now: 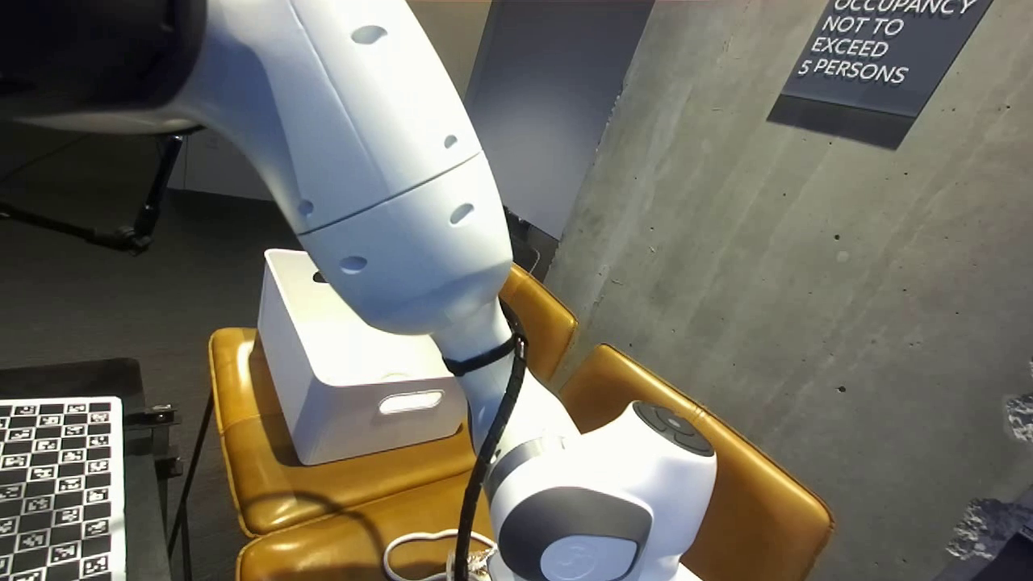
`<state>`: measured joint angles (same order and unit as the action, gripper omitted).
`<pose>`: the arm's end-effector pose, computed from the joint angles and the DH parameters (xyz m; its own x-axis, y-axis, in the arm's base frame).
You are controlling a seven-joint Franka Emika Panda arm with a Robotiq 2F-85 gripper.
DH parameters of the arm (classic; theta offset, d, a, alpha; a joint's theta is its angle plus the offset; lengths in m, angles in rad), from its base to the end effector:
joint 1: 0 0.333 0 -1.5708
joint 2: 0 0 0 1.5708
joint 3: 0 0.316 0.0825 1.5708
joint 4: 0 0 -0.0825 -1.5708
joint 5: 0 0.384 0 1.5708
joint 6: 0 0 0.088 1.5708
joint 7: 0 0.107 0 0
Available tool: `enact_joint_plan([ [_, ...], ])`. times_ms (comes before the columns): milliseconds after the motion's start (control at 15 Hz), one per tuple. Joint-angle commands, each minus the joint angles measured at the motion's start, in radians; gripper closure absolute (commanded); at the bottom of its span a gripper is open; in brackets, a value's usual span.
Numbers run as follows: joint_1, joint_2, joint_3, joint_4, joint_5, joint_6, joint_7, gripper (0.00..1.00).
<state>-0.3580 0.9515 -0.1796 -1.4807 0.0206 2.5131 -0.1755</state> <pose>0.6265 -0.3480 0.1199 0.9555 -0.2876 0.0654 -0.2943 -0.9446 0.1457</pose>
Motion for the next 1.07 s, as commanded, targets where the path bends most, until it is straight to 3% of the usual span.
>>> enact_joint_plan([
  [0,0.007,0.06,-0.015,0.079,-0.025,-0.007,0.047,0.0],
  [67,0.008,0.069,-0.017,0.084,-0.028,-0.005,0.055,0.05],
  [133,0.009,0.076,-0.018,0.091,-0.032,-0.005,0.062,0.26],
  [267,0.013,0.083,-0.02,0.091,-0.038,-0.002,0.075,0.32],
  [800,0.044,0.053,-0.036,0.077,-0.056,-0.011,0.125,0.93],
  [867,0.054,0.043,-0.039,0.067,-0.058,-0.01,0.132,0.99],
  [1000,0.076,0.027,-0.045,0.055,-0.063,-0.014,0.149,1.0],
])
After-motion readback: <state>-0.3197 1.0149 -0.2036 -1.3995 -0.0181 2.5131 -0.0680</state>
